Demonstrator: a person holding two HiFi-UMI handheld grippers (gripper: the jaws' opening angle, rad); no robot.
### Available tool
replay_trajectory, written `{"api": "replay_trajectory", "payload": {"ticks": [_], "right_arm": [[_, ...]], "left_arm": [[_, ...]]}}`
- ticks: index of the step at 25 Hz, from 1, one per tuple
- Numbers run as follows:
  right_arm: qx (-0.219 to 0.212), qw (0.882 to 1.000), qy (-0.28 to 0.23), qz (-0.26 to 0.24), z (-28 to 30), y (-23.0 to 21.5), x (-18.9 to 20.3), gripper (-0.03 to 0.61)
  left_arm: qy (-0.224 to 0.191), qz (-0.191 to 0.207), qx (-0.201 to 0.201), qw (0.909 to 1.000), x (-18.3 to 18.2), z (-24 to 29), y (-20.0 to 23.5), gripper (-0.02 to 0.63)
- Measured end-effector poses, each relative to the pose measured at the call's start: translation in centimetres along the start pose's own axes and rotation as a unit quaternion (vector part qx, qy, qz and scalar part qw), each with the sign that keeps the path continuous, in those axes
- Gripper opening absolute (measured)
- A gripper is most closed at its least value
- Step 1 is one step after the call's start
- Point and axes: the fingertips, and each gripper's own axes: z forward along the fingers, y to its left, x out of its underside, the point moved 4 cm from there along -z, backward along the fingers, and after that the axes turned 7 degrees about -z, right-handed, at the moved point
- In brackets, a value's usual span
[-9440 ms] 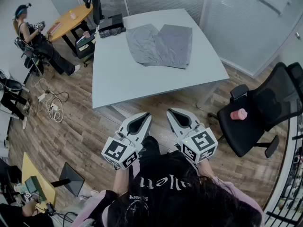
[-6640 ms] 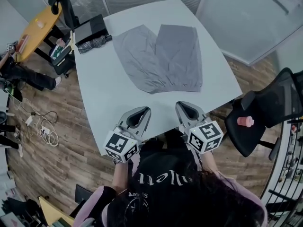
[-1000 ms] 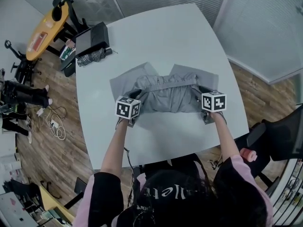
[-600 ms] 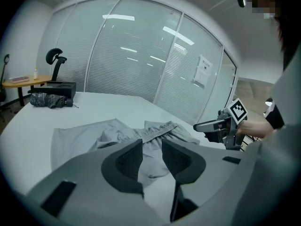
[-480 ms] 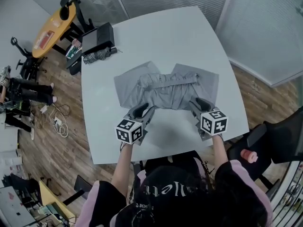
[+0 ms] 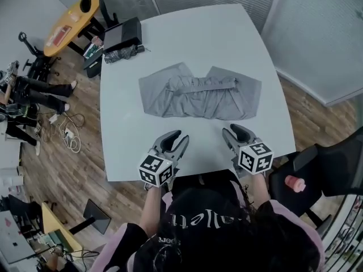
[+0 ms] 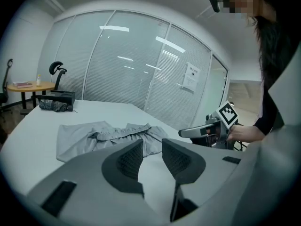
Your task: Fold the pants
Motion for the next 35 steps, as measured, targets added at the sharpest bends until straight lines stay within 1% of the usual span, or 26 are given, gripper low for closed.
{"api": "replay_trajectory", "payload": {"ticks": [6, 13, 17, 24, 27, 30, 35], "right_arm": [[-0.003, 1.000, -0.019, -0.002, -1.4, 2.6, 0.0, 0.140], [0.005, 0.999, -0.029, -0.018, -2.4, 6.7, 0.1, 0.107], [0.004, 0.999, -0.038, -0.026, -3.4, 10.2, 0.8, 0.095], [0.001, 0.998, -0.047, -0.040, -5.6, 16.8, 2.3, 0.092], [0.005, 0.997, -0.056, -0.045, -6.7, 19.2, 3.1, 0.077], [0.004, 0.997, -0.064, -0.050, -7.5, 21.4, 4.0, 0.070], [0.004, 0.995, -0.076, -0.057, -8.9, 24.1, 5.0, 0.056]], "left_arm": [[-0.030, -0.026, 0.024, 0.9989, 0.0, -2.1, -1.6, 0.143], [-0.036, 0.008, 0.024, 0.9990, -0.2, -5.1, -2.4, 0.143], [-0.047, 0.016, 0.032, 0.9982, 0.2, -8.3, -2.9, 0.141], [-0.061, 0.025, 0.035, 0.9972, 1.6, -14.8, -3.4, 0.141], [-0.066, 0.029, 0.040, 0.9966, 2.6, -17.0, -3.6, 0.140], [-0.074, 0.032, 0.049, 0.9955, 3.7, -18.9, -4.0, 0.096], [-0.073, 0.042, 0.067, 0.9942, 5.0, -20.8, -5.0, 0.073]]}}
